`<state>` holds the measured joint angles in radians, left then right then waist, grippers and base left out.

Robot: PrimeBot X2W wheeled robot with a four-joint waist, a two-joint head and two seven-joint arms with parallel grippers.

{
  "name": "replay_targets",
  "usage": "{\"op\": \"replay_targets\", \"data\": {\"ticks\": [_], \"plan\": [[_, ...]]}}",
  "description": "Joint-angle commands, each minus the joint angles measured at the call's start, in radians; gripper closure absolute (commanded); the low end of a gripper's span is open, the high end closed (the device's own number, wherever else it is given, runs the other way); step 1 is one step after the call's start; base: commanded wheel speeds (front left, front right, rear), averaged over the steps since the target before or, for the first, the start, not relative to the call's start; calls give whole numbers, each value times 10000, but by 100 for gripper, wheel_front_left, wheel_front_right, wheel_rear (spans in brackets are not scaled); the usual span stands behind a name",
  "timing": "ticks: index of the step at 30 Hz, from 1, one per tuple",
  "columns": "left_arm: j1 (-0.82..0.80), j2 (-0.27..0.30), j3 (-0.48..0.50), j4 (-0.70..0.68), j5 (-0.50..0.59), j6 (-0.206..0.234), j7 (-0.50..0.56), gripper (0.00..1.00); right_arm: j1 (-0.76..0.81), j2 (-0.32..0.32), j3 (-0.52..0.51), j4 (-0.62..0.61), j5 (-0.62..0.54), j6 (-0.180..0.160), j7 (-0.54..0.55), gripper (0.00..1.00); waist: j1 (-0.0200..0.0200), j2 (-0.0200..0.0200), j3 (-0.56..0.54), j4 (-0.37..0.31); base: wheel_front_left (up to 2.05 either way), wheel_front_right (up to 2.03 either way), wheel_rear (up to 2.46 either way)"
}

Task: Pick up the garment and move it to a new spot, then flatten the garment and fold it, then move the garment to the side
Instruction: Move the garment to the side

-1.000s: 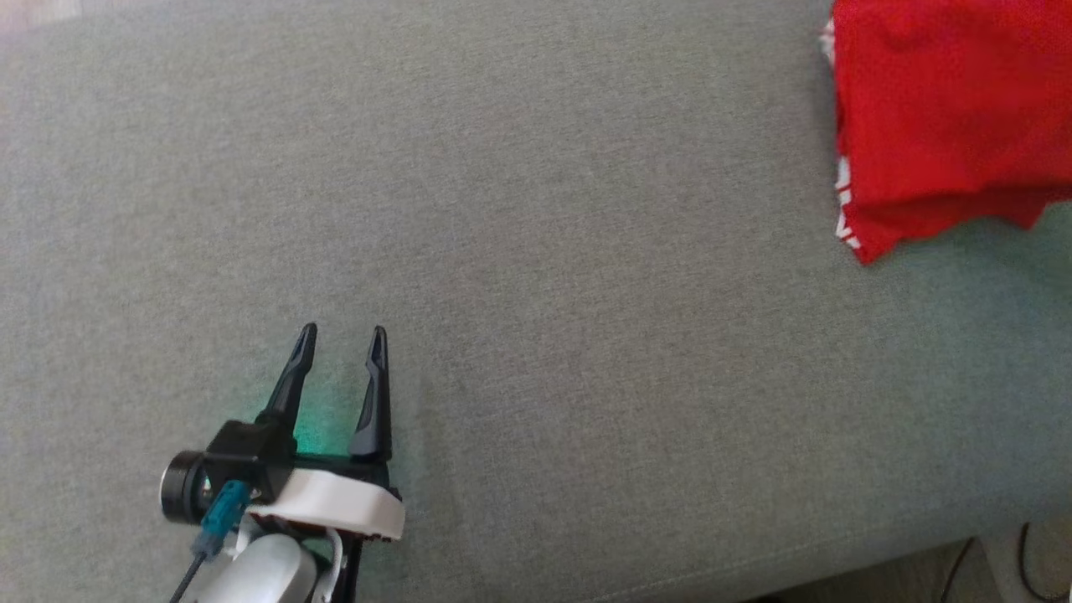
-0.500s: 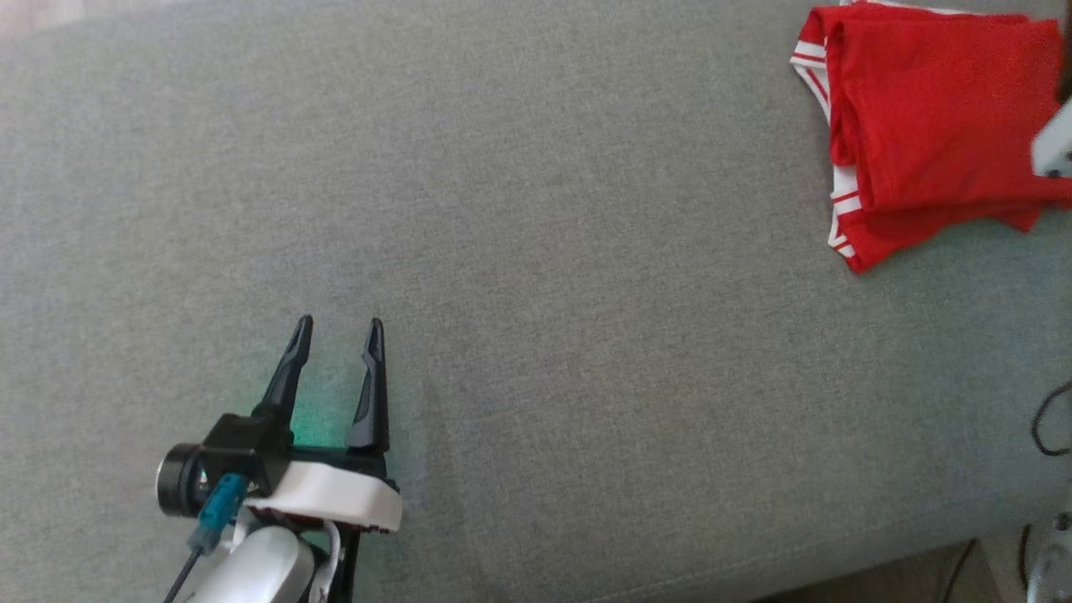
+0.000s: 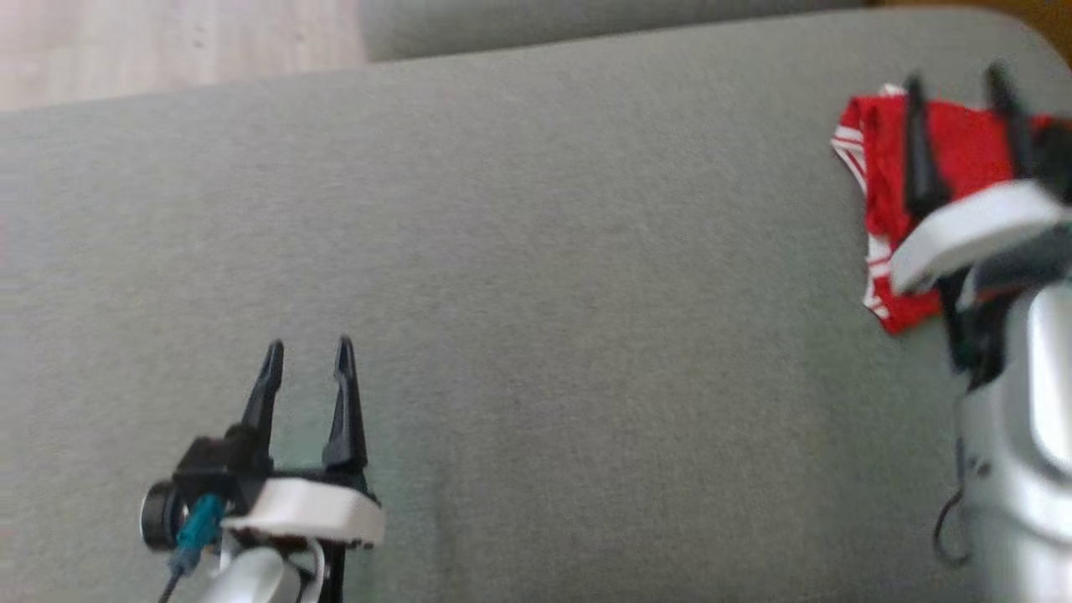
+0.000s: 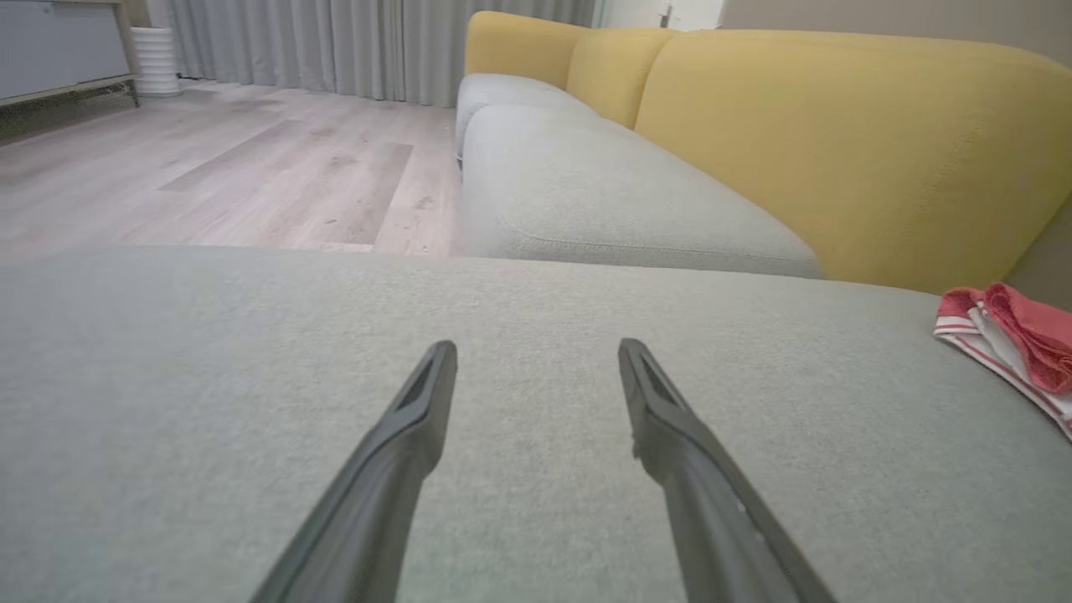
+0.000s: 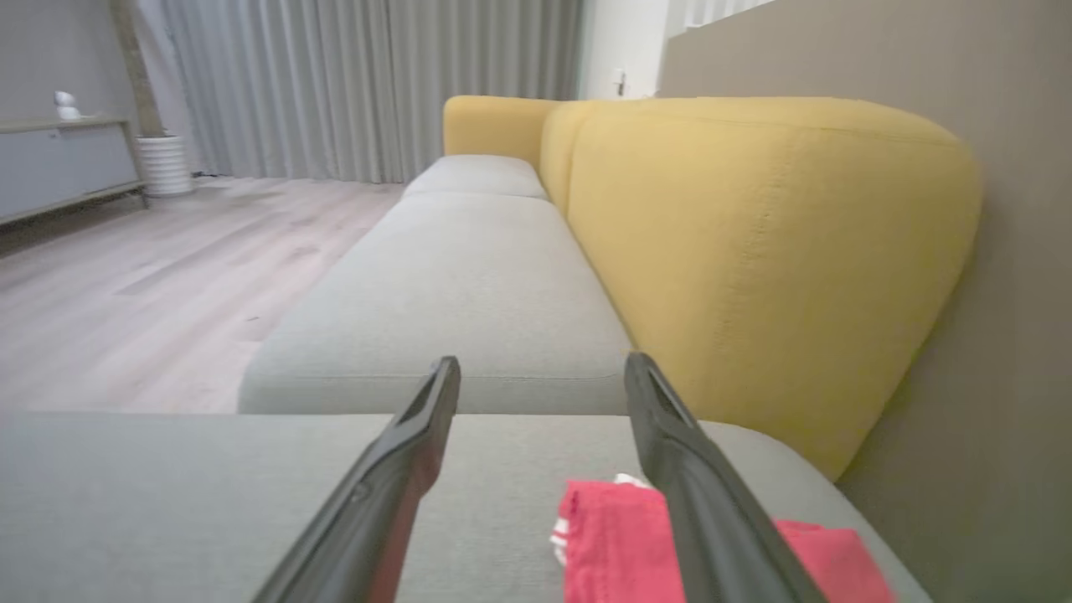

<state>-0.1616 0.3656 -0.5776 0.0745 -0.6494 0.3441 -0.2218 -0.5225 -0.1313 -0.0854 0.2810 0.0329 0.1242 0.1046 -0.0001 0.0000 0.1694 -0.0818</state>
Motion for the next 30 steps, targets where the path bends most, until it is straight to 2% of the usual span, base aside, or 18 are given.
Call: {"op": "replay_targets", "data": {"ticks": [1, 9, 16, 22, 30], "plan": [[35, 85, 456, -143, -85, 59, -133, 0, 481, 264, 251, -574, 88, 65, -228, 0, 1, 0, -716, 725, 0, 0, 0], [701, 18, 558, 148, -369, 78, -210, 0, 2948, 787, 444, -1252, 196, 65, -855, 0, 1, 0, -1468, 1497, 0, 0, 0], [1113, -140, 568, 232, -535, 77, -262, 0, 4881, 807, 906, -1663, 1371, 65, -1542, 0, 1, 0, -1906, 1874, 0, 0, 0], [1202, -173, 463, 281, -535, -12, -277, 0, 5557, 809, 1280, -1733, 1563, 65, -1841, 0, 1, 0, -2061, 1874, 0, 0, 0], [1174, -186, 381, 378, -486, 54, -254, 0, 5647, 809, 1461, -1792, 1604, 65, -1921, 0, 1, 0, -2111, 1817, 0, 0, 0]]}}
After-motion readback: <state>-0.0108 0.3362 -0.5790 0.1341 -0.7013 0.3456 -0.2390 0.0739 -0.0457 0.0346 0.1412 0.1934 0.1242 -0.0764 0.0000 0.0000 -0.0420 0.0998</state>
